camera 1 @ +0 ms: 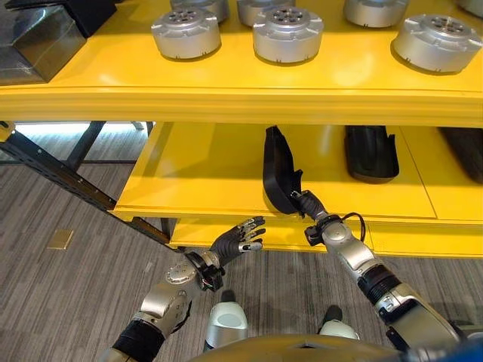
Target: Move parts from the plastic box to the shelf.
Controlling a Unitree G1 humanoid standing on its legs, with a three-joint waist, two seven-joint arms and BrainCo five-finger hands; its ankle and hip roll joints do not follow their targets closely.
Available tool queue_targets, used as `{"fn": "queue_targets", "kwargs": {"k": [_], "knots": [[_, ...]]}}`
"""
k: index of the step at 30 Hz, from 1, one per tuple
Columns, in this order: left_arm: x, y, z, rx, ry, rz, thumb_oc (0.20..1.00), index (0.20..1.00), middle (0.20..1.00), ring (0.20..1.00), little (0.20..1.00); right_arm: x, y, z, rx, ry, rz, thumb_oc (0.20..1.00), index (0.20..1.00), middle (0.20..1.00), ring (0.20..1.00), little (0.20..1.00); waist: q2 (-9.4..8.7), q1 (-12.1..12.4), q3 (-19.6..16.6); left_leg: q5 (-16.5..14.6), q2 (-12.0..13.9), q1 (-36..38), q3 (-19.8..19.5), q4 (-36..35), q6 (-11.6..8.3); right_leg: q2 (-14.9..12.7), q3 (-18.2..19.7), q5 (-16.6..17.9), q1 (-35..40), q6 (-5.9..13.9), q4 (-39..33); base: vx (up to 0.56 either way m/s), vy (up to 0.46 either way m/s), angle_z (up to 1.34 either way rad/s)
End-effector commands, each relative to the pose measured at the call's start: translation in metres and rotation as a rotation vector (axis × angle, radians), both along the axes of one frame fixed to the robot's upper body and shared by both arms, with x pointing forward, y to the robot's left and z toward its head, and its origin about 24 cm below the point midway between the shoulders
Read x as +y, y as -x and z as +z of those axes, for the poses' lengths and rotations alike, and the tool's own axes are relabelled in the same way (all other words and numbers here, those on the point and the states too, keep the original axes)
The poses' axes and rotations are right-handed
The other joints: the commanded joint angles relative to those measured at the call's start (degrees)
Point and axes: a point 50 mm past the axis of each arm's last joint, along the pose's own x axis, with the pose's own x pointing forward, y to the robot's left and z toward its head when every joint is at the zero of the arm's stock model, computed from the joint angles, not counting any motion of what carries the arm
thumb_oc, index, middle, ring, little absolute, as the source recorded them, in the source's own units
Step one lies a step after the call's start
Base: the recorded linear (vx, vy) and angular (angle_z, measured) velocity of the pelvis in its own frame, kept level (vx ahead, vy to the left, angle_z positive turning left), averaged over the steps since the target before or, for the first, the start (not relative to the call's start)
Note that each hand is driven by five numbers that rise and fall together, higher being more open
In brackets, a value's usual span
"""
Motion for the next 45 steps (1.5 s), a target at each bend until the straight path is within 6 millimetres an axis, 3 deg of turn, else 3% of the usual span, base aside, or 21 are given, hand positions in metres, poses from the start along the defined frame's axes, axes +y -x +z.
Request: {"fn": "queue_targets", "kwargs": {"k": [1,7,13,22,34,44,45], "knots": [[-0.011,-0.012,0.024,-0.110,0.074,-0.035,1.000,1.000,1.000,1.000,1.000,0.007,-0.040,0.060,-0.230,-0.059,-0.025,0.200,0.200,0.200,0.200,0.200,0.88,0.77,0.69,-0.72,0.28,0.92,3.20,1.88,2.75,-0.51,-2.13,-7.20,2.35,0.86,8.12,0.01,0.055,0.06],[-0.016,-0.021,0.029,-0.119,0.087,-0.059,1.000,1.000,1.000,1.000,1.000,-0.013,-0.059,0.077,-0.269,0.040,-0.065,0.200,0.200,0.200,0.200,0.200,1.13,1.36,2.41,-0.65,0.28,-1.58,3.48,3.89,2.54,-0.70,-2.60,-7.50,0.30,0.79,10.34,-0.01,0.051,0.12],[-0.023,-0.041,0.049,-0.188,0.105,-0.059,1.000,1.000,1.000,1.000,1.000,-0.029,-0.084,0.123,-0.402,0.150,-0.095,0.200,0.200,0.200,0.200,0.200,1.58,2.16,7.75,-1.02,-0.57,-6.57,2.57,7.36,2.72,-1.08,-1.98,-7.88,-3.68,0.83,13.53,-0.10,0.027,0.08],[-0.027,-0.058,0.073,-0.279,0.120,-0.042,1.000,1.000,1.000,1.000,1.000,-0.049,-0.101,0.169,-0.529,0.289,-0.116,0.200,0.200,0.200,0.200,0.200,2.26,2.76,14.02,-1.71,-0.97,-14.06,1.54,13.15,3.28,-2.11,-0.60,-8.50,-10.79,0.55,19.45,-0.11,0.014,0.00],[-0.028,-0.070,0.090,-0.335,0.134,0.029,1.000,1.000,1.000,1.000,1.000,-0.058,-0.109,0.188,-0.558,0.353,-0.167,0.200,0.200,0.200,0.200,0.200,1.98,3.20,15.77,-2.91,-1.02,-20.05,0.93,17.48,4.00,-2.34,0.04,-9.81,-17.25,-0.11,24.81,-0.03,0.010,-0.02],[-0.027,-0.069,0.087,-0.321,0.121,0.033,1.000,1.000,1.000,1.000,1.000,-0.066,-0.114,0.202,-0.567,0.404,-0.232,0.200,0.200,0.200,0.200,0.200,1.70,3.88,15.77,-3.86,-1.03,-25.36,0.42,20.17,4.72,-2.33,0.42,-10.83,-23.45,-0.47,29.18,0.01,0.000,0.00],[-0.027,-0.067,0.086,-0.312,0.121,0.034,1.000,1.000,1.000,1.000,1.000,-0.067,-0.114,0.199,-0.560,0.417,-0.240,0.200,0.200,0.200,0.200,0.200,1.66,3.88,15.77,-5.21,-1.17,-24.78,0.18,20.74,4.32,-2.46,0.87,-11.94,-23.05,0.19,29.90,0.05,0.001,-0.02]]}}
